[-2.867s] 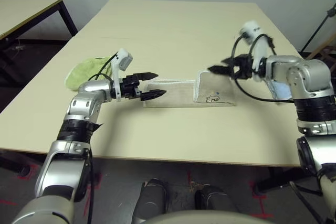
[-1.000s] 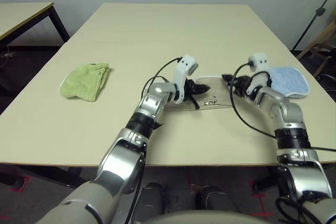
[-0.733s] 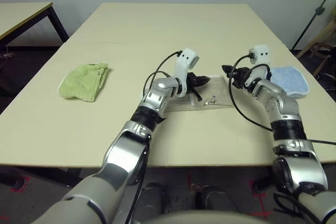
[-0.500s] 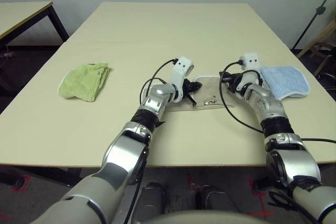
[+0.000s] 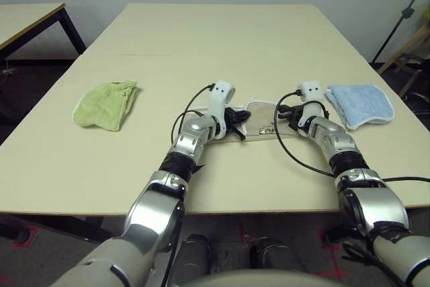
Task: Fold the towel and set it aside.
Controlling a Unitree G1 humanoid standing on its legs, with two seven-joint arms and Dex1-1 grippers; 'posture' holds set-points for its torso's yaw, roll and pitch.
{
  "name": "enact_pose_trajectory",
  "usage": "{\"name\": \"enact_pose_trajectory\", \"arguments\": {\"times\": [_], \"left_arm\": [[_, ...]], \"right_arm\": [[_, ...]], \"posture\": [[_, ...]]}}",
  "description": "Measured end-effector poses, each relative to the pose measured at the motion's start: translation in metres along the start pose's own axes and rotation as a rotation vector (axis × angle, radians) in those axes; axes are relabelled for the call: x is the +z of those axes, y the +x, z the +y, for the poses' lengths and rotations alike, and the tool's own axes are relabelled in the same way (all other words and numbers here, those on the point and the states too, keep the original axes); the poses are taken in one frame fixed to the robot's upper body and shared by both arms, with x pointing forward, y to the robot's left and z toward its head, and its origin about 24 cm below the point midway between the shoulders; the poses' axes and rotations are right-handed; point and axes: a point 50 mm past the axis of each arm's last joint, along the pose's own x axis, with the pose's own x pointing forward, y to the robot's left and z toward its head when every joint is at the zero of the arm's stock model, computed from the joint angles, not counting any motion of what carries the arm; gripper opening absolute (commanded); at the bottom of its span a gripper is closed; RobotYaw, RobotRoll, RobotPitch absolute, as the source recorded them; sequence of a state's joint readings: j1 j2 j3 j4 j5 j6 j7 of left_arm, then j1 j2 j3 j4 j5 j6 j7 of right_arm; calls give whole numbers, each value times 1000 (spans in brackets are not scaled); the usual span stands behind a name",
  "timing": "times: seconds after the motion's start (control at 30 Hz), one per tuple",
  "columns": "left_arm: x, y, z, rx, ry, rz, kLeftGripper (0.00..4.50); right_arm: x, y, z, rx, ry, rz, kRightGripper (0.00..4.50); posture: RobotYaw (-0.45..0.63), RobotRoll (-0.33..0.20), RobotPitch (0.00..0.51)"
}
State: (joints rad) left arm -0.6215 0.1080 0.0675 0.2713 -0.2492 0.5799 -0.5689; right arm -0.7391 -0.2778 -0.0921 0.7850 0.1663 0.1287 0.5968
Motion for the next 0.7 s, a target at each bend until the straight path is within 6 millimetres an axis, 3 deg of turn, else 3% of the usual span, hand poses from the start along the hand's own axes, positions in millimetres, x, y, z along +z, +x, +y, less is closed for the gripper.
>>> {"name": "enact_pose_trajectory", "arguments": {"times": [0.07, 0.13, 0.27, 0.3, 0.47, 0.7], "left_arm": [[13, -26, 5, 43, -71, -35, 2207], [14, -52, 9, 93, -128, -33, 2900], [0, -93, 5, 181, -226, 31, 4260], [-4, -100, 2, 190, -253, 46, 4460], [-20, -124, -16, 209, -401, 102, 4460], [-35, -122, -26, 185, -552, 176, 4460]], "right_arm": [[19, -5, -1, 32, -78, -64, 2370], [30, -14, 4, 125, -151, -138, 3053], [20, -31, 15, 262, -225, -141, 4500], [17, -36, 15, 282, -235, -132, 4500], [23, -61, 14, 389, -269, -96, 4500], [40, -97, -7, 453, -359, 58, 4500]], "posture": [[116, 0, 51], [128, 0, 48], [156, 0, 43], [160, 0, 43], [169, 0, 47], [129, 0, 59]]}}
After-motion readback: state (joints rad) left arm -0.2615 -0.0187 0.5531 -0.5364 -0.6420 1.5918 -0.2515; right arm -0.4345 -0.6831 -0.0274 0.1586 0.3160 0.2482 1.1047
